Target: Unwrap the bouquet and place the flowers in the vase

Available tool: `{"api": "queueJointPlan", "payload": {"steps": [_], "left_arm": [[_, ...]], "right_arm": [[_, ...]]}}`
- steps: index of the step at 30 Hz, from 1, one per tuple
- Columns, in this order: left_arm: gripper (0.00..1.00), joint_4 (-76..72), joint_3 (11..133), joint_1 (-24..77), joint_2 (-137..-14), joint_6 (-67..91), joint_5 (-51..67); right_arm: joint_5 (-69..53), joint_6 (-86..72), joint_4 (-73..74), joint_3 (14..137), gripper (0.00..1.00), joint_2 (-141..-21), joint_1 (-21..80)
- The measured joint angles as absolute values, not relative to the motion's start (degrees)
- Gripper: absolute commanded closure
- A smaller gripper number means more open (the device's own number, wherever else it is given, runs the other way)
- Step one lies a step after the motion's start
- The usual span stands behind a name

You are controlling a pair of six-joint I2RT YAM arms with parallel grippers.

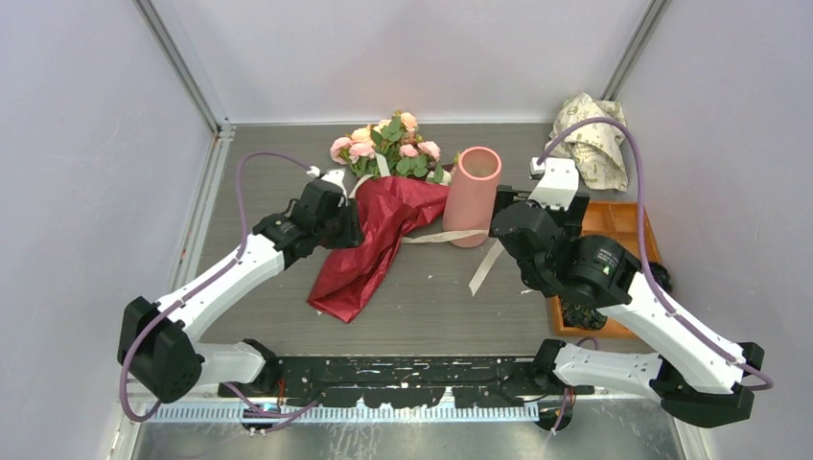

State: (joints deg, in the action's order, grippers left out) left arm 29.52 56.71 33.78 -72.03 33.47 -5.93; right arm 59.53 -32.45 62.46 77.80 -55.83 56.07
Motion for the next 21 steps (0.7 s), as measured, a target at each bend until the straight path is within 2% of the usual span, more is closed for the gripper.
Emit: {"api": "queueJointPlan", "payload": {"steps": [5,11,21], "left_arm": [[0.45,30.85,63.16,38.68,-75.70,28.40,-4.97],[0.44,34.17,75.24,45.63,-86.21,23.05,-9.45],[0.47,39.51,81.76,45.95,-103.20,19.81,-19.88]], "right_arm": [[60.88,-35.75,61.65,76.90,0.00,-54.46,56.07],[56.95,-34.63,54.98,72.77,0.01,-51.46,56.07],[49.91,-30.48,46.87,68.12,0.01,-47.29,56.07]]}}
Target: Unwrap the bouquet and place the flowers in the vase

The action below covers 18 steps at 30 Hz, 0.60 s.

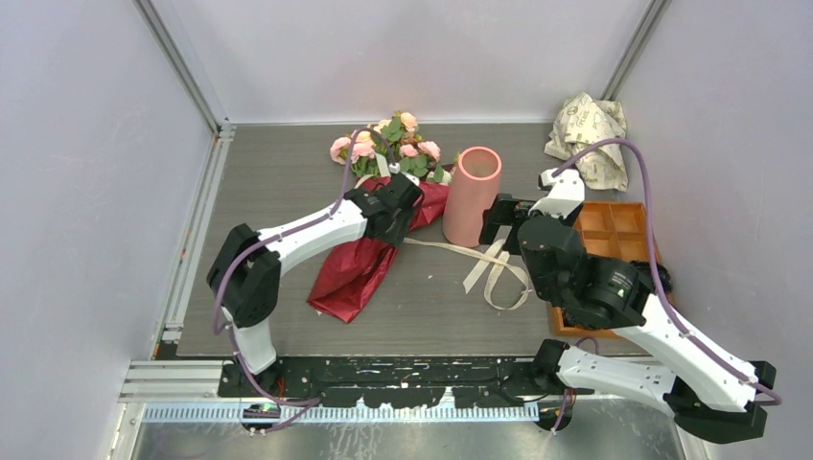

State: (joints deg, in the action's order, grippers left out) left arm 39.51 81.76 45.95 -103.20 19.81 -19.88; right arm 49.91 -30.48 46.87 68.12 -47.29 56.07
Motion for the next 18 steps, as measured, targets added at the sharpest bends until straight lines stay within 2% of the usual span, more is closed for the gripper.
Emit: {"api": "queueJointPlan", "payload": {"steps": [2,6,7,9,11,15,18], "left_arm": [[0.51,39.70,82.15,45.95,-104.55,19.27,-21.12],[0.66,39.68,85.32,45.95,-106.91,19.05,-22.96],[0.73,39.68,86.24,45.95,-107.46,19.07,-23.29],[0.78,39.64,87.64,45.95,-108.38,19.11,-23.97],[0.78,39.70,88.09,45.95,-108.84,19.16,-24.45],[0.69,40.93,88.09,45.95,-108.92,19.51,-24.45],[0.67,41.15,88.09,45.95,-108.92,19.59,-24.18]], "right_arm": [[49.54,-30.04,46.28,68.12,0.00,-46.35,56.07],[49.08,-29.43,45.60,67.90,0.06,-45.23,56.07],[48.84,-29.32,45.52,67.81,0.08,-44.97,56.07],[48.40,-29.08,45.41,67.79,0.09,-44.86,56.07],[48.01,-29.02,45.41,67.70,0.09,-44.84,56.07],[47.16,-28.95,45.28,67.18,0.08,-44.93,56.07],[46.33,-28.84,44.88,66.46,0.08,-44.93,56.07]]}}
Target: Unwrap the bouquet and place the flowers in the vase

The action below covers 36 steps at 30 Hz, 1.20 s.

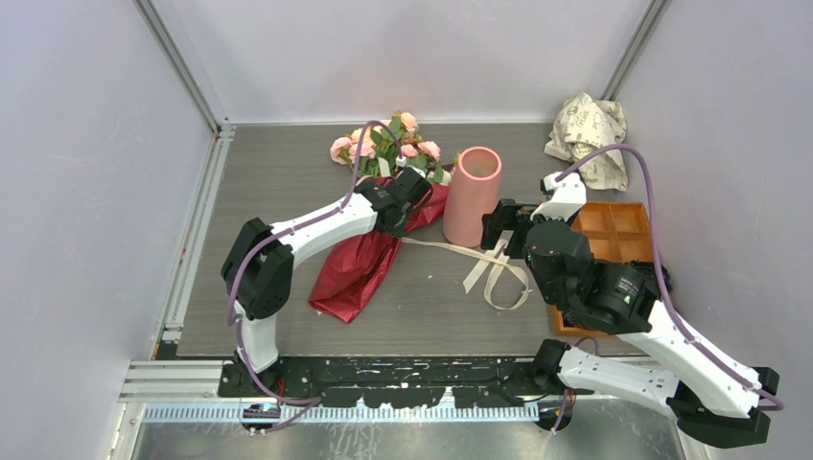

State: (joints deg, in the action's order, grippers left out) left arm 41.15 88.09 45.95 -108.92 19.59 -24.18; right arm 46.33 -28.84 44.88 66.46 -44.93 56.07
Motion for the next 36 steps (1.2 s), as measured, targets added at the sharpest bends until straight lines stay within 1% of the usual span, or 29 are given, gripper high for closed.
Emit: {"api": "queueJointPlan", "payload": {"steps": [15,27,36], "left_arm": [[0.65,41.87,88.07,45.98,-107.70,21.87,-19.64],[0.64,42.44,90.26,46.50,-105.78,22.28,-18.61],[0.65,43.55,91.81,46.52,-111.24,22.31,-18.92]], "right_arm": [[43.81,-28.84,43.38,64.51,0.08,-45.47,56.07],[42.22,-28.88,41.63,63.75,0.08,-47.31,56.07],[42.09,-28.91,41.47,63.51,0.08,-47.27,56.07]]}}
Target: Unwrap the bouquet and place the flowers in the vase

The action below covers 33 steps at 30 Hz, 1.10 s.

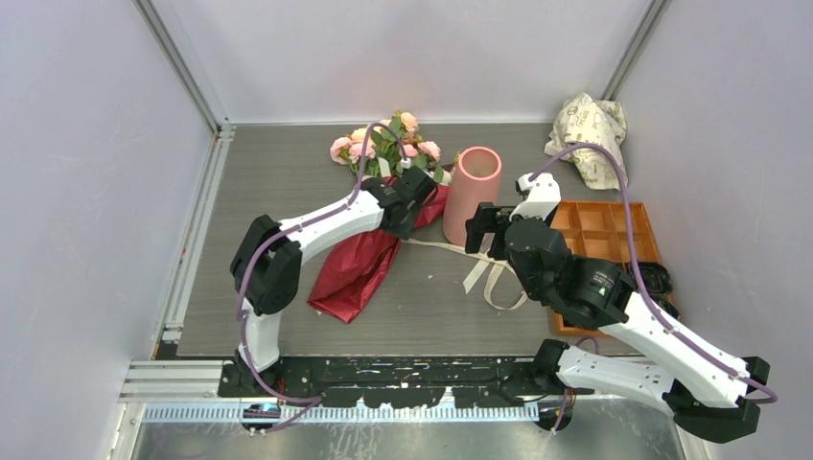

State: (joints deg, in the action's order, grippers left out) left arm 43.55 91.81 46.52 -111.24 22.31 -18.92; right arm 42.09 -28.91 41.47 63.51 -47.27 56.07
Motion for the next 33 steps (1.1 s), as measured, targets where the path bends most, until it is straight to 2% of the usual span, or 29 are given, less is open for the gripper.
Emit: {"api": "queueJointPlan", "payload": {"steps": [3,5,7,10,23,30,33], "left_arm": [[0.67,43.83,92.01,46.52,-112.73,22.28,-19.31],[0.72,44.42,92.90,46.52,-113.43,22.24,-19.90],[0.81,44.86,94.21,46.52,-113.95,22.15,-20.62],[0.99,45.47,96.42,46.52,-114.41,22.04,-21.76],[1.00,46.94,96.31,43.66,-112.62,23.73,-25.89],[1.00,46.57,85.71,33.93,-99.18,27.51,-25.98],[1.00,46.09,82.11,29.15,-92.47,28.60,-26.55]], "right_arm": [[42.09,-28.91,41.28,63.18,0.08,-47.29,56.07],[42.09,-28.95,41.19,63.00,0.08,-47.27,56.07],[42.09,-28.97,41.15,62.96,0.08,-47.29,56.07],[42.06,-29.04,40.75,62.74,0.08,-47.29,56.07],[40.10,-29.08,39.03,61.89,0.08,-48.93,56.07],[36.29,-29.02,37.21,61.91,0.08,-51.44,56.07],[33.69,-28.91,36.03,61.98,0.12,-52.90,56.07]]}}
